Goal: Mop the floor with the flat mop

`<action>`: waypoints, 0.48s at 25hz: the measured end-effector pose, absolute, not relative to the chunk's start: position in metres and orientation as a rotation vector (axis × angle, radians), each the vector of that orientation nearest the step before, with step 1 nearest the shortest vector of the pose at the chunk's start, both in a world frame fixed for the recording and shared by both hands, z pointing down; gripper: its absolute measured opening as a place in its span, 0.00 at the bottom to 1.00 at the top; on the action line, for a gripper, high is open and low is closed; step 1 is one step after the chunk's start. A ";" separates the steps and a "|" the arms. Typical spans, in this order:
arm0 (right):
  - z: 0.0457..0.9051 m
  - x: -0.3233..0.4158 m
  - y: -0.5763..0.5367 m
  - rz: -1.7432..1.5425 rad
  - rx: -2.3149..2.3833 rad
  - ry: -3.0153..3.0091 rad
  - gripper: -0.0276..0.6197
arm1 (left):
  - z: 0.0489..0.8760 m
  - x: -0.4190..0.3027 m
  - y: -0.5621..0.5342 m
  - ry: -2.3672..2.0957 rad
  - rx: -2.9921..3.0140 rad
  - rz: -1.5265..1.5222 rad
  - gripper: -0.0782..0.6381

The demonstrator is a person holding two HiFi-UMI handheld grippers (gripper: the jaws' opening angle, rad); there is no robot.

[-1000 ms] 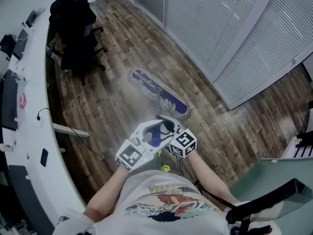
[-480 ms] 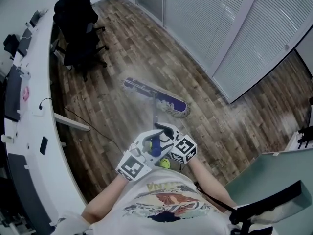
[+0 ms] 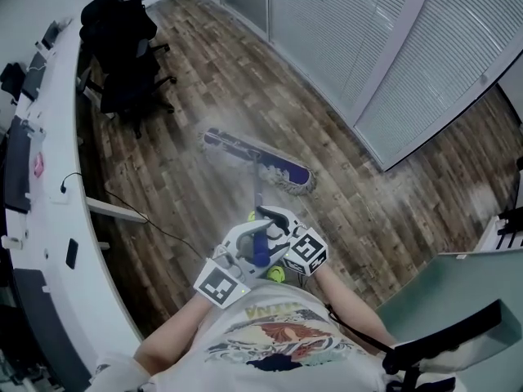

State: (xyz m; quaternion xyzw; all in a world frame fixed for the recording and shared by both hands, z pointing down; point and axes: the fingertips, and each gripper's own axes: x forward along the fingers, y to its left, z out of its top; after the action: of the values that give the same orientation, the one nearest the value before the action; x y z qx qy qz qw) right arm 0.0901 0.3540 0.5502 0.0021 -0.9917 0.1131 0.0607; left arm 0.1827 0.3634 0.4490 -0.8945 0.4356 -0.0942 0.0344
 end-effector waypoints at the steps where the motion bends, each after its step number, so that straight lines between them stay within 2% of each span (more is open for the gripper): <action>1: 0.550 0.083 0.343 0.328 -0.011 -2.987 0.40 | 0.451 0.177 0.353 1.317 -2.761 -0.308 0.39; 12: 0.561 -0.043 0.195 0.258 -0.074 -2.889 0.40 | 0.459 0.054 0.203 1.374 -2.755 -0.276 0.39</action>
State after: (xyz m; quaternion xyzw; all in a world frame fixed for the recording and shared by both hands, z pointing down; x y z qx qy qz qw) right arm -0.0427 0.1953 0.5609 -0.0254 -0.9885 0.0884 0.1199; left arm 0.0537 0.2031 0.4591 -0.8910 0.4444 -0.0892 0.0255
